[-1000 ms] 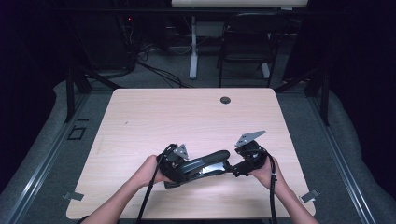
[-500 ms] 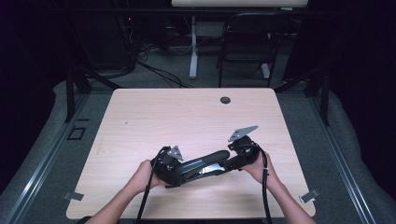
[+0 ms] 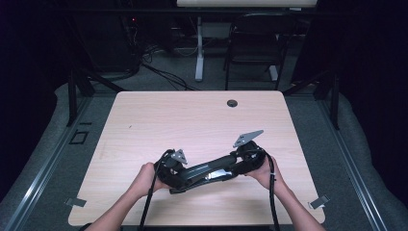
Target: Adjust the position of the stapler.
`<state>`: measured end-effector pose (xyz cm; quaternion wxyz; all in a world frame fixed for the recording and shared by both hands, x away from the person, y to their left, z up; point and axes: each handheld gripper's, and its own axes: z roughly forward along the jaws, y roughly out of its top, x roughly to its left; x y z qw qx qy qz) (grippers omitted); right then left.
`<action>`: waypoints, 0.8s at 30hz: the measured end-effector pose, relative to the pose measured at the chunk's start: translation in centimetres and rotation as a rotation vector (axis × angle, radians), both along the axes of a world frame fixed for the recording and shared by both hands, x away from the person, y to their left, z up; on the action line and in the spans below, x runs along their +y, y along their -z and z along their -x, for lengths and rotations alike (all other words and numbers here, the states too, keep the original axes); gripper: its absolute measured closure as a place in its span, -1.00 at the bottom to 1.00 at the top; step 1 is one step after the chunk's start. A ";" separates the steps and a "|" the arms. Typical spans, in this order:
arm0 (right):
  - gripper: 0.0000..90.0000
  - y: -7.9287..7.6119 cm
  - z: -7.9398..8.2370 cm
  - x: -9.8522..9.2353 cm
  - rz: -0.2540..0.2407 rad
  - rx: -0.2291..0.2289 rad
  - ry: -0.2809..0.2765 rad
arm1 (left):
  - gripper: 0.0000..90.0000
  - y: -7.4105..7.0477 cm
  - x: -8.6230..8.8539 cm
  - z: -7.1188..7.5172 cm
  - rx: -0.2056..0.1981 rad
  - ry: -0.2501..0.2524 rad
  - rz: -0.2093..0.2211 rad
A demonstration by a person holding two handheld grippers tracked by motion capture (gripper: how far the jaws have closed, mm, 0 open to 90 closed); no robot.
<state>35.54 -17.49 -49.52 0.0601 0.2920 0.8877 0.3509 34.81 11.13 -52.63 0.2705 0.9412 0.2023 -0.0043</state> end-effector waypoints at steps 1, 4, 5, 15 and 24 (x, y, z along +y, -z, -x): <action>-0.18 0.0 0.0 0.0 0.000 0.000 0.000 | -0.03 0.0 0.0 0.0 0.000 0.000 0.000; -0.13 0.0 0.0 -0.1 -0.004 0.010 -0.003 | -0.06 0.1 0.1 -0.5 0.019 -0.017 -0.004; -0.11 0.0 0.1 -0.1 -0.004 0.015 -0.009 | -0.09 0.1 0.1 -0.7 0.020 -0.023 -0.012; -0.01 -0.1 0.7 0.2 0.012 -0.001 -0.021 | -0.21 0.2 0.0 -1.5 -0.010 -0.021 -0.051; 0.05 -0.2 1.0 0.2 0.033 -0.004 -0.038 | -0.23 0.1 -0.1 -2.3 0.005 0.012 -0.061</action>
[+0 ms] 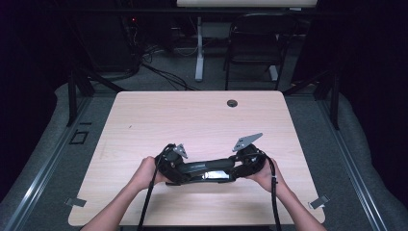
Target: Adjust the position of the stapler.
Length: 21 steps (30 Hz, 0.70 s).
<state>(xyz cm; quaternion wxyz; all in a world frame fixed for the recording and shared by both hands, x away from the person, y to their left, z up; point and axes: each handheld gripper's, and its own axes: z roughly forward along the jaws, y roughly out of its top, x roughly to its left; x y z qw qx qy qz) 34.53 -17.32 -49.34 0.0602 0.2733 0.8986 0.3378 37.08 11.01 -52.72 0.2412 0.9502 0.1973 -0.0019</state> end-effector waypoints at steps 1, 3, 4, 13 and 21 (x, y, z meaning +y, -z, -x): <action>0.06 0.0 0.1 0.0 -0.001 0.004 0.005 | -0.24 0.0 -0.1 -0.2 0.005 0.000 -0.002; 0.07 0.0 0.1 0.0 -0.001 0.005 0.005 | -0.26 0.0 -0.2 -0.5 0.004 0.002 -0.005; 0.08 0.0 0.2 0.0 0.001 0.005 0.008 | -0.28 0.0 -0.3 -0.7 0.002 0.008 -0.007; 0.10 -0.1 0.5 -0.1 0.014 -0.004 0.017 | -0.30 -0.1 -0.4 -0.9 0.012 0.010 -0.001; 0.09 0.1 0.4 -0.3 0.003 -0.016 -0.003 | -0.28 -0.1 -0.3 -0.5 0.011 -0.004 -0.003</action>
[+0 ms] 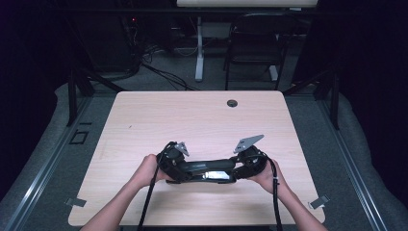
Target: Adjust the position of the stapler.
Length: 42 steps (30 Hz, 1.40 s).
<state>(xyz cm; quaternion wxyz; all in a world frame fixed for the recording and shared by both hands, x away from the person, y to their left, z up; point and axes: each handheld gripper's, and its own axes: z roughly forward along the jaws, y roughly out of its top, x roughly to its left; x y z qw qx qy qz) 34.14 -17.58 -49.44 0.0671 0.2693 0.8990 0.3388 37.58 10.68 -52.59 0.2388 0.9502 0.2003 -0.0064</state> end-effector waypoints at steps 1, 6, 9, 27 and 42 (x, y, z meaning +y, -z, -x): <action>0.08 0.0 0.0 0.0 0.001 0.000 0.001 | -0.29 0.0 0.0 0.1 -0.003 -0.005 -0.002; -0.19 0.1 0.3 -0.2 -0.014 0.018 0.023 | -0.51 0.0 0.1 0.7 -0.062 -0.025 -0.011; -0.40 0.3 0.7 -0.7 -0.004 0.034 0.043 | -0.65 -0.3 0.9 0.8 -0.075 -0.053 0.013; -0.79 0.1 2.8 -3.3 0.007 0.040 0.163 | -1.00 -2.4 1.2 3.2 -0.171 -0.193 0.083; -0.74 1.0 3.0 -3.6 0.017 0.048 0.185 | -1.00 -3.8 1.4 4.5 -0.166 -0.283 0.286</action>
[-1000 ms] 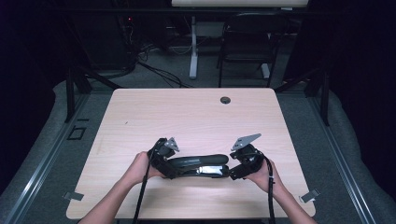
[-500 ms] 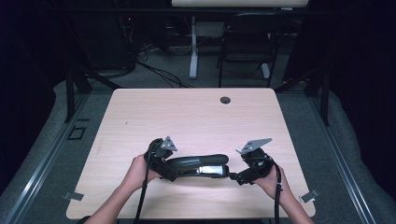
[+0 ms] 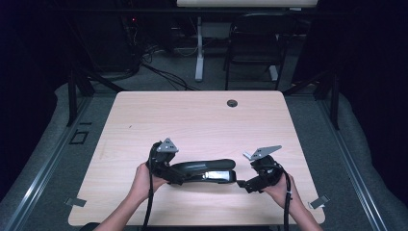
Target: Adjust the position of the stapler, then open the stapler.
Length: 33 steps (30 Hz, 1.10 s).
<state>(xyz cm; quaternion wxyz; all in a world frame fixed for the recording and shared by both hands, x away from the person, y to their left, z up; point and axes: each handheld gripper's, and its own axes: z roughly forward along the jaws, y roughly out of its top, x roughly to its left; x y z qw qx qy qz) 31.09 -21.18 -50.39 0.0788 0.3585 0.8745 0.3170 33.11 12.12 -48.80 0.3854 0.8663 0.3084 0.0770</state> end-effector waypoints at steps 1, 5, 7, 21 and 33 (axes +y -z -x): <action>-0.70 0.0 0.0 0.1 0.000 -0.011 0.002 | -1.00 0.0 -0.3 0.2 -0.004 0.009 -0.005; -0.67 0.0 0.2 0.4 0.010 -0.034 0.002 | -1.00 0.1 -1.1 0.7 0.013 0.022 0.012; -0.66 0.1 0.3 0.5 0.020 -0.032 -0.002 | -1.00 0.0 -1.5 1.0 -0.008 0.028 0.008; 0.27 1.7 0.3 2.4 0.075 -0.057 -0.084 | -0.64 0.3 -3.6 2.5 -0.090 0.082 0.000; 0.64 3.3 0.3 3.7 0.128 -0.096 -0.091 | -0.03 1.2 -5.1 3.1 -0.090 0.113 -0.032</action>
